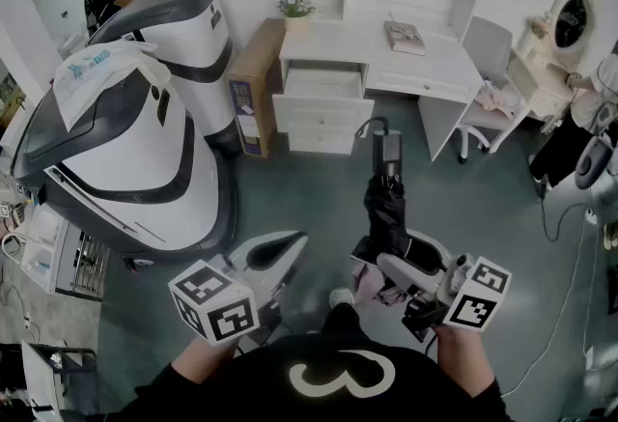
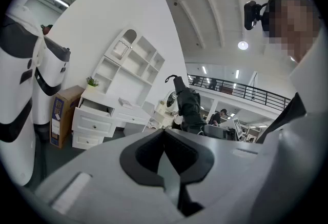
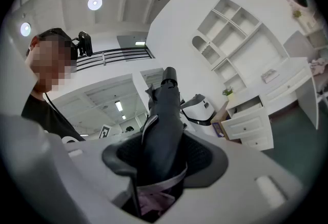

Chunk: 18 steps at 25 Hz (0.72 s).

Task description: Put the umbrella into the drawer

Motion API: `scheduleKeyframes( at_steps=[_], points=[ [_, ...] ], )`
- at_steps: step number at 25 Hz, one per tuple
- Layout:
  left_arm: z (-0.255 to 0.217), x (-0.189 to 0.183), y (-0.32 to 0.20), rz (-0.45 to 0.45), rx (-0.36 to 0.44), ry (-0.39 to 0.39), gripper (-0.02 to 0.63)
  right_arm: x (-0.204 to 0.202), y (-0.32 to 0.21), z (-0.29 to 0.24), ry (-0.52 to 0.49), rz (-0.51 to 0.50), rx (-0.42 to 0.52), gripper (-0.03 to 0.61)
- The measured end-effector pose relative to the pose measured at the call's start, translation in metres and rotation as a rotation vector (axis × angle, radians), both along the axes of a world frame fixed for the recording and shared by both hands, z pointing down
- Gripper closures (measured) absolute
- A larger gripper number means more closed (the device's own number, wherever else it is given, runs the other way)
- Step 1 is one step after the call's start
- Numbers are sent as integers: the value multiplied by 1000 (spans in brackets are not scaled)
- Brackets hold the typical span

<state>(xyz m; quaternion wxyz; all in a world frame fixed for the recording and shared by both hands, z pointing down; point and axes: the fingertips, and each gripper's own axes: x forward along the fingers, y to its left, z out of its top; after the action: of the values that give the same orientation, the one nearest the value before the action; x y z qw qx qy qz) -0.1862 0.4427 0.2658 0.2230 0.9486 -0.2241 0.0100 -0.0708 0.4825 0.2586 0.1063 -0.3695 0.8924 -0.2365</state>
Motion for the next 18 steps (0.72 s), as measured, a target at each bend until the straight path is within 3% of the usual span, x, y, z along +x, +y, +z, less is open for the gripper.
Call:
scheduleKeyframes(
  at_steps=[9, 18],
  points=[
    [-6, -10, 4, 3, 13, 6, 604, -9, 8, -3, 18, -1, 2, 360],
    [-2, 3, -14, 24, 39, -1, 604, 5, -6, 6, 26, 21, 16, 357]
  ],
)
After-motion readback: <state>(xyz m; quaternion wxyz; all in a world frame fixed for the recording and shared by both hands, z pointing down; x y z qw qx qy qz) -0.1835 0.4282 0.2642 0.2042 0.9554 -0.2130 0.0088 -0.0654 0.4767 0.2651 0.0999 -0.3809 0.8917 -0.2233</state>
